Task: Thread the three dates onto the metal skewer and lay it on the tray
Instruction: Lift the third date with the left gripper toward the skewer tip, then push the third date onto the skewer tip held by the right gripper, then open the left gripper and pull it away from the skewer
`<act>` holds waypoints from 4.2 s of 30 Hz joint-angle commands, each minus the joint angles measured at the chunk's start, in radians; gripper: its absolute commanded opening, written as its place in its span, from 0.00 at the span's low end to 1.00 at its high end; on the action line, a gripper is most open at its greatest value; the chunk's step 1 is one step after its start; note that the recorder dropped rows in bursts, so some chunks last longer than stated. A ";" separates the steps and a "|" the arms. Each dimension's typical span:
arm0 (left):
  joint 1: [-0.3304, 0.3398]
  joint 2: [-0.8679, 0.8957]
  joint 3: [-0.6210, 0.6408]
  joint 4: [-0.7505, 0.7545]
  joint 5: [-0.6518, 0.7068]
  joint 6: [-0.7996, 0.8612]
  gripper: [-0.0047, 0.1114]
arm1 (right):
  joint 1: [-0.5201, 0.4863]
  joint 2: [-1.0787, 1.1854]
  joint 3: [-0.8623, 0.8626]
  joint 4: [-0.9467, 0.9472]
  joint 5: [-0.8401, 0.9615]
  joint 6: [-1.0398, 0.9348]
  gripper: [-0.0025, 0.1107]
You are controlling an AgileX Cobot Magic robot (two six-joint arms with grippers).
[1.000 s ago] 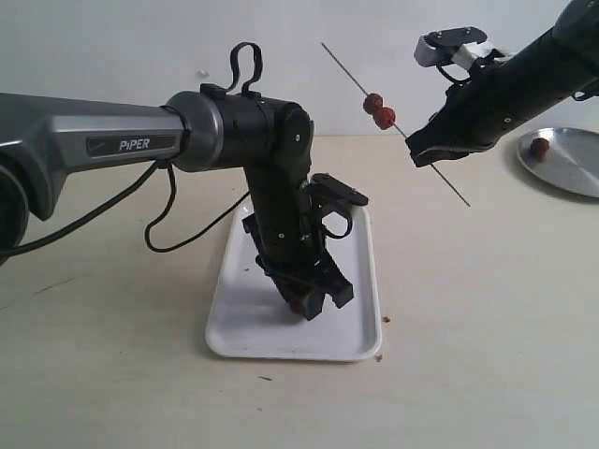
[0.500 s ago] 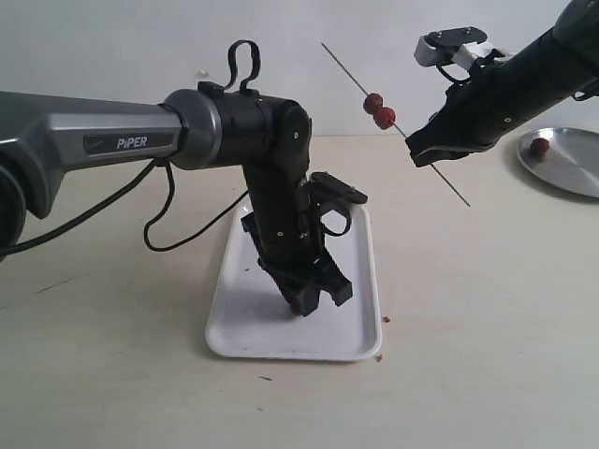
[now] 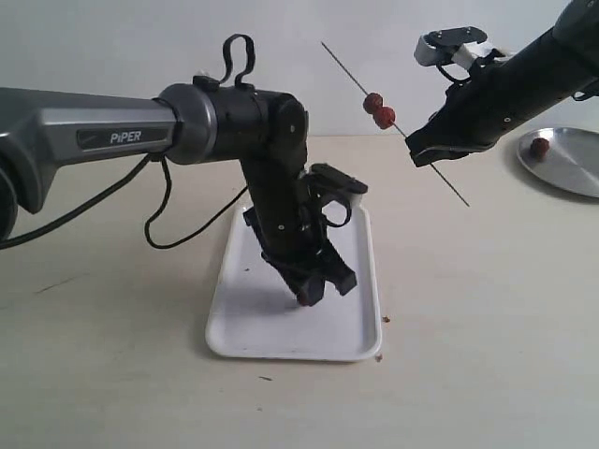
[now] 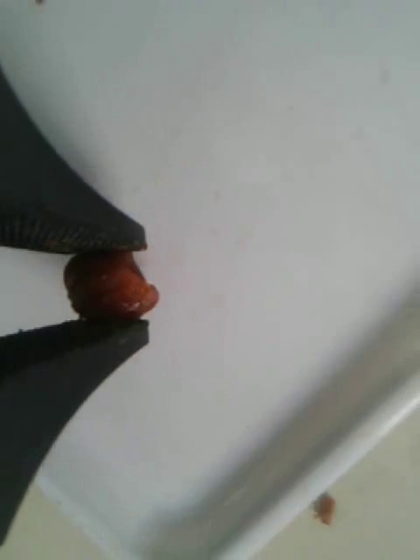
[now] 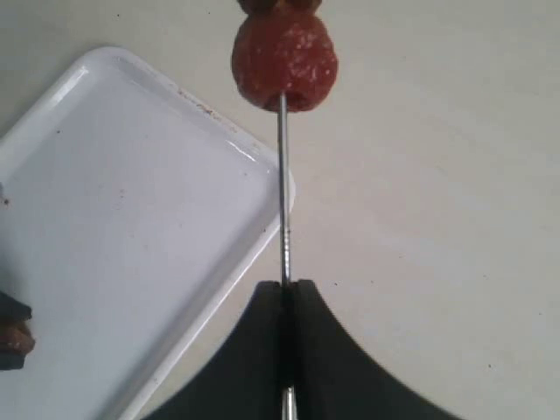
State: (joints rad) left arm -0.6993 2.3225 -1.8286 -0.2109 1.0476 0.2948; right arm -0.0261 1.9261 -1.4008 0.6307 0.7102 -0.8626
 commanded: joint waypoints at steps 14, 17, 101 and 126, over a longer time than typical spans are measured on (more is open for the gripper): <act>0.345 -0.111 0.002 -0.884 -0.369 0.206 0.27 | -0.002 0.001 -0.002 0.093 0.024 0.001 0.02; 0.385 -0.111 0.002 -1.101 -0.380 0.276 0.27 | -0.002 0.026 -0.002 0.130 0.046 0.001 0.02; 0.402 -0.111 0.002 -1.342 -0.581 0.536 0.27 | -0.002 0.086 -0.002 0.410 0.264 -0.259 0.02; 0.323 -0.111 0.002 -1.222 -0.448 0.542 0.27 | 0.014 0.096 -0.002 0.758 0.203 -0.420 0.02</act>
State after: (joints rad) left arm -0.3556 2.2266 -1.8270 -1.4667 0.5800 0.8307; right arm -0.0171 2.0267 -1.4008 1.3065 0.9326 -1.2310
